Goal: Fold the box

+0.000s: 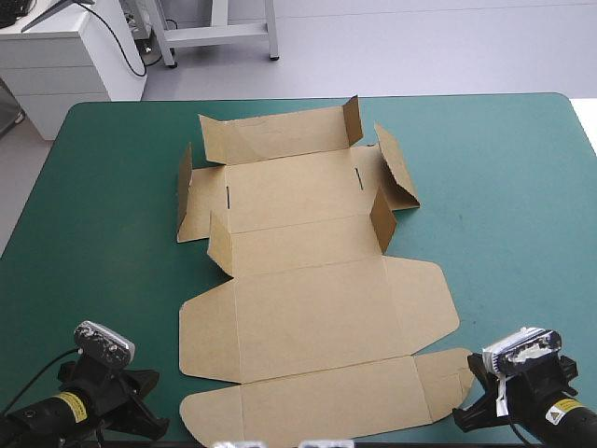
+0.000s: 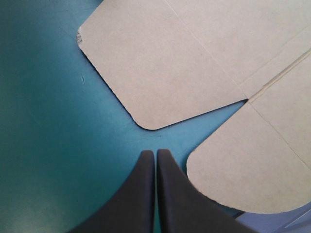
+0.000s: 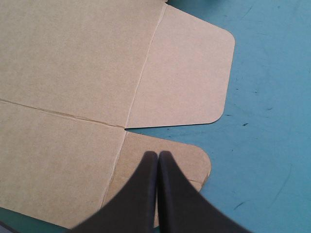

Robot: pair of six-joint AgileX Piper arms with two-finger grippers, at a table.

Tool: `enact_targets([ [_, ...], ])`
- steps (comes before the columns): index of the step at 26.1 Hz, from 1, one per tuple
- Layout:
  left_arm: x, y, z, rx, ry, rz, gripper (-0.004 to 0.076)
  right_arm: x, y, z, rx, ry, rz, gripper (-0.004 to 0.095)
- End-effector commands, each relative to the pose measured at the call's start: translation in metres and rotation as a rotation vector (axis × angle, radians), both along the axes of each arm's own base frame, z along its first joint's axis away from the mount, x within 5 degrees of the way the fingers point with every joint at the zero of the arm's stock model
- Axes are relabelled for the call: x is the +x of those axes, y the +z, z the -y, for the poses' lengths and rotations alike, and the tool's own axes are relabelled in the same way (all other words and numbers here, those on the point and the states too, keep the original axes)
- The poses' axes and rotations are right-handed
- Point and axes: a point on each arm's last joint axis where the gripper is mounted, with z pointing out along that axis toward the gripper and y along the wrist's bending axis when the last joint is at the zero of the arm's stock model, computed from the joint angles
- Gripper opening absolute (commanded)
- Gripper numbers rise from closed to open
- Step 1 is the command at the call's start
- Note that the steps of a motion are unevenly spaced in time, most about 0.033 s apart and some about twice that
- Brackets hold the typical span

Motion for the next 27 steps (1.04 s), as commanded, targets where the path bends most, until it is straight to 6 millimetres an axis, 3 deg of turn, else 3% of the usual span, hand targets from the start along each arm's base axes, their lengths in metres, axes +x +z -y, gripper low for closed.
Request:
enact_targets([
  [1, 0.003, 0.009, 0.003, -0.041, 0.000, 0.045, -0.0008, 0.004, 0.012, -0.002, 0.037, -0.006, 0.066, -0.0016],
  [5, 0.003, 0.009, 0.003, -0.041, 0.000, 0.045, -0.0008, 0.013, 0.018, 0.000, 0.045, -0.029, 0.116, -0.0015],
  [11, 0.003, 0.009, 0.003, -0.042, 0.001, 0.047, -0.0008, 0.056, 0.056, 0.003, 0.006, -0.017, 0.112, -0.0015],
  [15, 0.003, 0.009, 0.003, -0.042, 0.001, 0.047, -0.0008, 0.097, 0.087, 0.005, -0.016, -0.011, 0.122, -0.0015],
  [16, 0.003, 0.009, 0.003, -0.042, 0.001, 0.047, -0.0008, 0.119, 0.097, 0.006, -0.013, -0.017, 0.119, -0.0015],
  [19, 0.003, 0.009, 0.003, -0.042, 0.001, 0.047, -0.0008, 0.153, 0.116, 0.006, 0.004, -0.018, 0.121, -0.0015],
  [27, 0.003, 0.009, 0.003, -0.039, 0.001, 0.046, -0.0008, 0.247, 0.119, -0.008, 0.024, 0.054, 0.015, -0.0015],
])
